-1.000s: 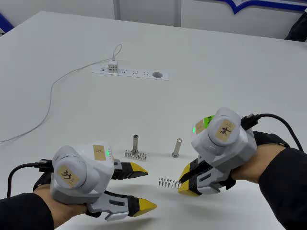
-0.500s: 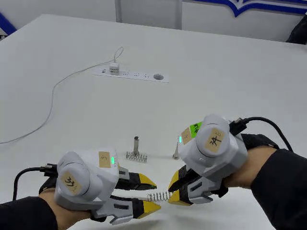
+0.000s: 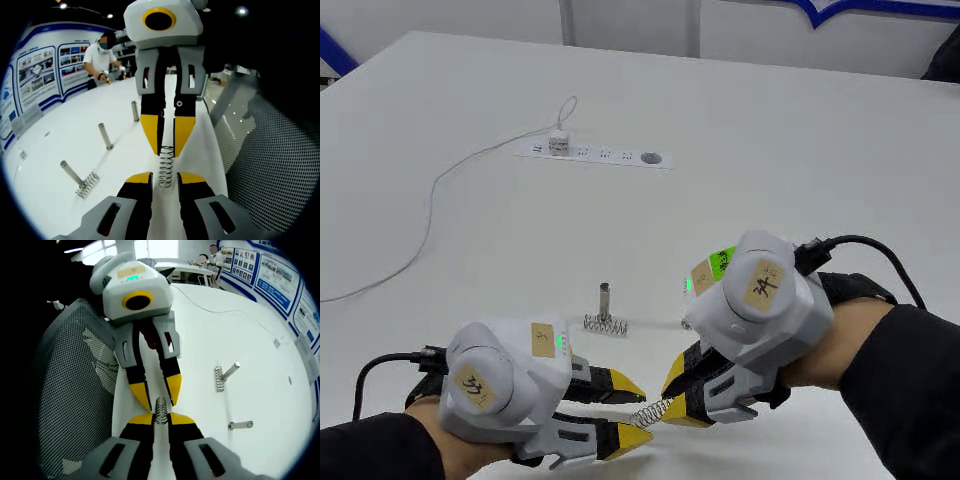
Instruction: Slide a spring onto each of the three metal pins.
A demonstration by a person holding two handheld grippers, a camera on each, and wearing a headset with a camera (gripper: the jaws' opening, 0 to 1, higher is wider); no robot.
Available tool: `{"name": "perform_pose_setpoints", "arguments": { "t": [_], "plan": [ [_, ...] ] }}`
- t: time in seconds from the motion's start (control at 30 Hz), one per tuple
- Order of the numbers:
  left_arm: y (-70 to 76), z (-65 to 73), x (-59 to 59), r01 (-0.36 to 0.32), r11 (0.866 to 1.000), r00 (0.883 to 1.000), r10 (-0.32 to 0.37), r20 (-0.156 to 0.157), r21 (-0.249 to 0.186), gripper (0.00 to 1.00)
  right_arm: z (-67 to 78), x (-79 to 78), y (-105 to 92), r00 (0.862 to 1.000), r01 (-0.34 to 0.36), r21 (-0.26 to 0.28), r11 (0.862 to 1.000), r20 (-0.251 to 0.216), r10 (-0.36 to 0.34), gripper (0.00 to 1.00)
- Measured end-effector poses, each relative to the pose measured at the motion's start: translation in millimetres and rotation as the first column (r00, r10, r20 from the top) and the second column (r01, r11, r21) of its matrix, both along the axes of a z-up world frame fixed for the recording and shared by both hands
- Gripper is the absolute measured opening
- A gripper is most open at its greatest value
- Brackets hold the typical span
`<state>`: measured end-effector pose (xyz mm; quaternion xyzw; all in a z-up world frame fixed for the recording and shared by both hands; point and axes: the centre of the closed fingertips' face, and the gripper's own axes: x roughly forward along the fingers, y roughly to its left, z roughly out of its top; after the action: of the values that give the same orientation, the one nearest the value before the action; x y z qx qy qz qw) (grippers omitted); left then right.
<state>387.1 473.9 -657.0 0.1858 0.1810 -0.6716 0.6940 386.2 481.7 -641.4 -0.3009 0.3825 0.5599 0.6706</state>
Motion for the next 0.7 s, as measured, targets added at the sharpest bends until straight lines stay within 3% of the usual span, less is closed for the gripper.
{"name": "perform_pose_setpoints", "arguments": {
  "t": [0.3,0.57,0.7],
  "plan": [
    [-1.0,-3.2,-2.1,0.012,1.000,1.000,-0.012,0.018,0.004,0.13,8.5,-2.0,3.0,1.000,0.007,0.023,1.000,-0.008,-0.006,0.11],
    [-0.7,1.8,-0.4,0.009,1.000,1.000,-0.008,0.027,-0.018,0.11,14.0,0.2,5.1,1.000,0.013,0.037,0.999,0.002,-0.013,0.12],
    [-1.6,6.3,-0.6,0.004,0.999,1.000,-0.003,0.022,-0.045,0.11,10.9,0.3,3.7,1.000,0.028,0.031,0.999,-0.005,-0.028,0.17]
  ]
}}
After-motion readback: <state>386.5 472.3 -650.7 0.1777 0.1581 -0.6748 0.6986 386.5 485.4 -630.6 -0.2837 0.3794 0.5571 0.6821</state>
